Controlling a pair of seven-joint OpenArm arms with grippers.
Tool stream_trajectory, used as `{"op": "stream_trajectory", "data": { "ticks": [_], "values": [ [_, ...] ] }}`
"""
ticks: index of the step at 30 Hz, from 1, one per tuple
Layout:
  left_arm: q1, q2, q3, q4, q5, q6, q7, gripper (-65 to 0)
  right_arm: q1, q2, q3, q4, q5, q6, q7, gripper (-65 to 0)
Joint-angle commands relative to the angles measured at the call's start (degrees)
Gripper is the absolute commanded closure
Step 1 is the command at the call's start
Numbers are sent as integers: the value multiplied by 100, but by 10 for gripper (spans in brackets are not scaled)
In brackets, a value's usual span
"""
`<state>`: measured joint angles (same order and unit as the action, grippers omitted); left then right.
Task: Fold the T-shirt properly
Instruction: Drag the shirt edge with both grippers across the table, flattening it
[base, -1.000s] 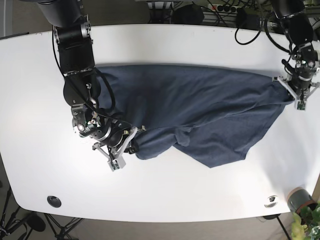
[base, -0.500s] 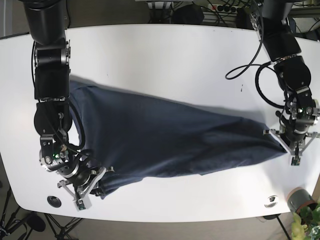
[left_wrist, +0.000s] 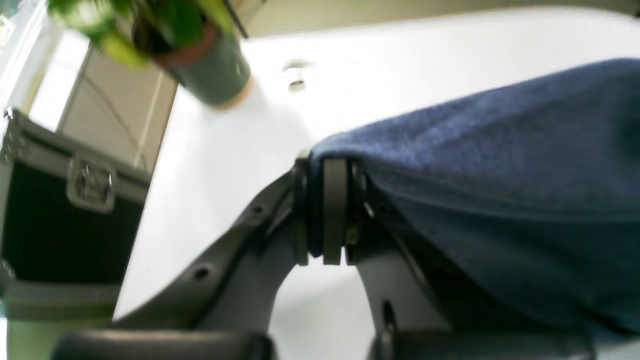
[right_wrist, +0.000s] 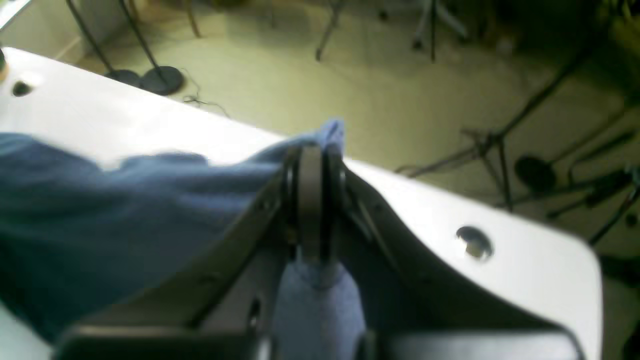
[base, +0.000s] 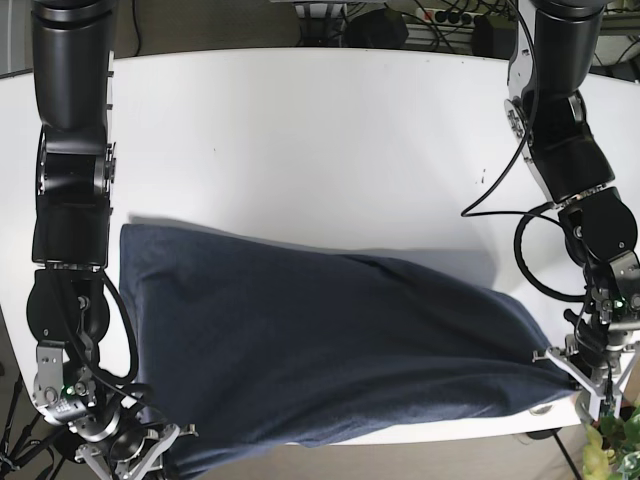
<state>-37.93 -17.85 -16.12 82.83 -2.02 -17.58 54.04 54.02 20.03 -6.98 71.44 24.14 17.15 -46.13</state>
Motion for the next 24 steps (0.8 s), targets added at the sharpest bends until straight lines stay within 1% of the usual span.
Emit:
{"op": "stream_trajectory", "data": {
  "ticks": [1,4,6,10,13,15,18,20,24],
  "values": [
    [-475,-171,-10,-23,-4,31,-178,-3,510,146,52,60,-18,-14,151,0],
    [-897,-233,166,-261,-4,40,-187,-3,818,146,35,60,-27,197,81,0],
    [-1187,-251,210,-340,-4,40,-187,-3,1055,146,35,78,-36,259,-33,0],
    [-1539,-347,227,-322,-13,40,-187,-3,1380,181,43,201,-27,294,-315,0],
    [-1706,-347,201,-278,-22,13,-187,-3,1451,208,52,333,-18,294,-341,0],
    [-1714,-347,183,-23,-40,5,-204,-3,1433,313,52,544,-18,347,-385,0],
    [-1574,-347,183,522,-48,-4,-204,-3,1187,428,61,825,-18,540,-385,0],
    [-1363,-347,183,785,-48,-4,-204,-3,1020,472,61,992,-18,558,-385,0],
    [-994,-330,183,1234,-48,-4,-204,-3,580,472,96,1353,-18,575,-385,0]
  ]
}}
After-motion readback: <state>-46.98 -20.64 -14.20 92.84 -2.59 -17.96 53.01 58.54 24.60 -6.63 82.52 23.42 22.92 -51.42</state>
